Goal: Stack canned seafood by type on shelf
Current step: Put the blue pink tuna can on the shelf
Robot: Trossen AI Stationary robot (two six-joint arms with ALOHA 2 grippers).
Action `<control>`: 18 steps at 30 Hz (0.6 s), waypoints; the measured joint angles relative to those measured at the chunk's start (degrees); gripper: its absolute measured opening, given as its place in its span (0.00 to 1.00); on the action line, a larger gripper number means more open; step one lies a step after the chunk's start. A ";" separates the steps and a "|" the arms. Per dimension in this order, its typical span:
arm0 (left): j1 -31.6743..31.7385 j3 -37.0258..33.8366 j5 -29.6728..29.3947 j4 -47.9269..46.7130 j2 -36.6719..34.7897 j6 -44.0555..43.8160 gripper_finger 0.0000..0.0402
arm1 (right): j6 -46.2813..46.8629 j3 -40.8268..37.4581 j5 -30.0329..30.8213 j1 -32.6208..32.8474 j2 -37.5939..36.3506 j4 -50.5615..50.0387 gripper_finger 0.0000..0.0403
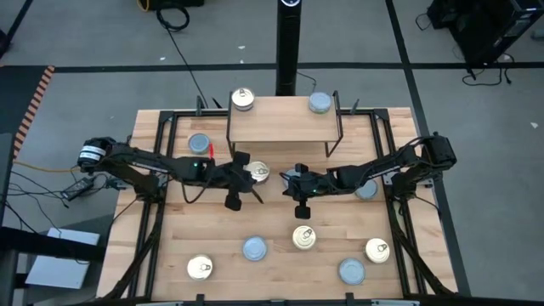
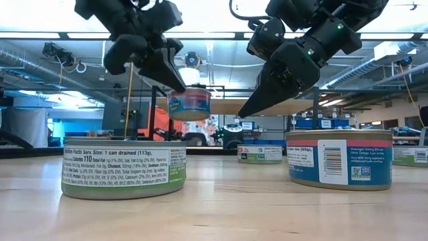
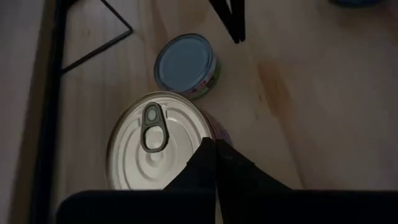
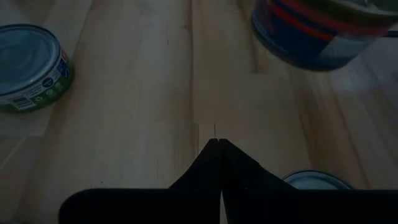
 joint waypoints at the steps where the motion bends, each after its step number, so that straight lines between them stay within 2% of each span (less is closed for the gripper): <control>1: -0.44 0.76 -1.22 -1.08 0.00 0.03 0.00 | 0.00 0.02 0.00 0.00 -0.01 0.00 0.02; 4: -1.53 3.17 -4.68 -4.48 0.00 0.28 0.00 | 0.00 0.00 0.00 0.00 -0.01 0.11 0.02; 10: -1.45 7.08 -5.15 -7.66 0.00 0.41 0.00 | 0.00 0.00 0.00 0.01 -0.01 0.17 0.02; 18: 1.22 10.68 -8.76 -10.03 -0.11 3.30 0.00 | 0.03 0.00 0.00 0.47 0.01 0.15 0.02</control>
